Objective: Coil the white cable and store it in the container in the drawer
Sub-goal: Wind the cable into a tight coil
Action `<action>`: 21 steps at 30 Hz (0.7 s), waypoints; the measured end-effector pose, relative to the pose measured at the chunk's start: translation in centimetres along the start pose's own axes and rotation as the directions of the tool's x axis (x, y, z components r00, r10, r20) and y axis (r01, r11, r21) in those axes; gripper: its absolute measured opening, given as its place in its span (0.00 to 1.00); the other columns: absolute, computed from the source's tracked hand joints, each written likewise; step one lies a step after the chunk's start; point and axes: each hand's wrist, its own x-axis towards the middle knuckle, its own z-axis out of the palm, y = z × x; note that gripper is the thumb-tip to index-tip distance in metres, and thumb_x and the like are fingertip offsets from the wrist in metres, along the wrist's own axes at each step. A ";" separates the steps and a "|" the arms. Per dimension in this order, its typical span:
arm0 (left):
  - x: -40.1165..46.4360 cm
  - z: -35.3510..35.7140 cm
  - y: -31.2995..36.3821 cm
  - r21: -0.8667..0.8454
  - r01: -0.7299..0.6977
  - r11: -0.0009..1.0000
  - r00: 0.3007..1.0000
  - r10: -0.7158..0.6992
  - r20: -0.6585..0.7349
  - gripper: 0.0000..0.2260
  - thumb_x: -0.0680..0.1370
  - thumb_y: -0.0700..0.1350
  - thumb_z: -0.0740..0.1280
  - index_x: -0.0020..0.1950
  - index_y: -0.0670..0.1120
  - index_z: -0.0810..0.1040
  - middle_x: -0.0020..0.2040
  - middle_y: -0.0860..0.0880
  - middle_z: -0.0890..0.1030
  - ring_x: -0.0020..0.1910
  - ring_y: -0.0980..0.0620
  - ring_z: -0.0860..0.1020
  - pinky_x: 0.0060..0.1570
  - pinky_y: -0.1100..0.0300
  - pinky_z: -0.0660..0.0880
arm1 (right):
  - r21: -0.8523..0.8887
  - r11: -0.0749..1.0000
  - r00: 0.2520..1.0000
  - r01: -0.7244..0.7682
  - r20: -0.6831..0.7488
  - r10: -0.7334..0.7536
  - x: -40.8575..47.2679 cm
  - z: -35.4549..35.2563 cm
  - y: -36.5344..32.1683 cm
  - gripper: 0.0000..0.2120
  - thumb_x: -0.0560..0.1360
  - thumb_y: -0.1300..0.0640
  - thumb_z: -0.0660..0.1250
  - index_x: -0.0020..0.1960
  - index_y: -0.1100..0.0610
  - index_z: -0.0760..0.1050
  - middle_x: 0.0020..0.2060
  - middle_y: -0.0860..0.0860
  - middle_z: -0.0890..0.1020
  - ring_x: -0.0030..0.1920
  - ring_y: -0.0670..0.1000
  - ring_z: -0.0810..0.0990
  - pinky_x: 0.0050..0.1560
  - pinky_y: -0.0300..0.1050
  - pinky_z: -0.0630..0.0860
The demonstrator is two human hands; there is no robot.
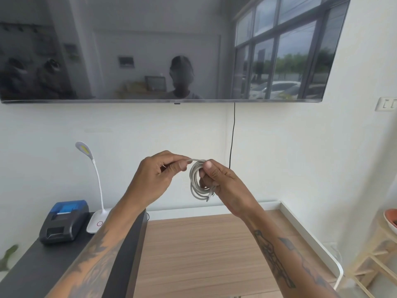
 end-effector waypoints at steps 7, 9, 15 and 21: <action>-1.3 3.2 -0.9 -0.173 0.100 0.980 0.982 -0.126 -0.143 0.04 0.76 0.44 0.72 0.48 0.53 0.86 0.44 0.57 0.88 0.45 0.59 0.84 0.46 0.69 0.77 | -0.011 1.000 1.000 0.019 -0.019 -0.019 0.4 0.1 -0.2 0.16 0.82 0.48 0.58 0.43 0.57 0.74 0.27 0.41 0.67 0.32 0.46 0.65 0.42 0.47 0.62; -1.6 3.6 -1.1 -0.284 0.182 0.941 0.970 -0.219 -0.103 0.06 0.77 0.42 0.71 0.49 0.52 0.87 0.46 0.54 0.88 0.49 0.56 0.85 0.51 0.66 0.79 | -0.069 0.997 0.999 0.016 -0.029 -0.018 0.2 0.0 -0.2 0.16 0.82 0.47 0.58 0.42 0.56 0.74 0.28 0.41 0.68 0.32 0.46 0.65 0.39 0.41 0.63; -2.2 4.2 -0.3 -0.625 0.382 0.680 0.904 -0.416 0.100 0.09 0.78 0.37 0.66 0.52 0.40 0.86 0.51 0.39 0.87 0.54 0.43 0.85 0.58 0.53 0.81 | -0.242 0.970 0.997 -0.009 -0.082 -0.011 -0.1 0.5 0.0 0.15 0.83 0.50 0.59 0.42 0.55 0.74 0.32 0.43 0.71 0.35 0.44 0.69 0.38 0.32 0.68; -2.9 5.2 0.3 -0.581 0.374 0.723 0.914 -0.392 0.100 0.12 0.78 0.38 0.68 0.58 0.47 0.85 0.53 0.45 0.87 0.56 0.48 0.84 0.62 0.52 0.76 | -0.264 0.964 0.990 -0.030 -0.138 -0.007 0.1 0.3 0.3 0.15 0.83 0.49 0.58 0.42 0.55 0.74 0.32 0.41 0.72 0.35 0.42 0.70 0.37 0.31 0.70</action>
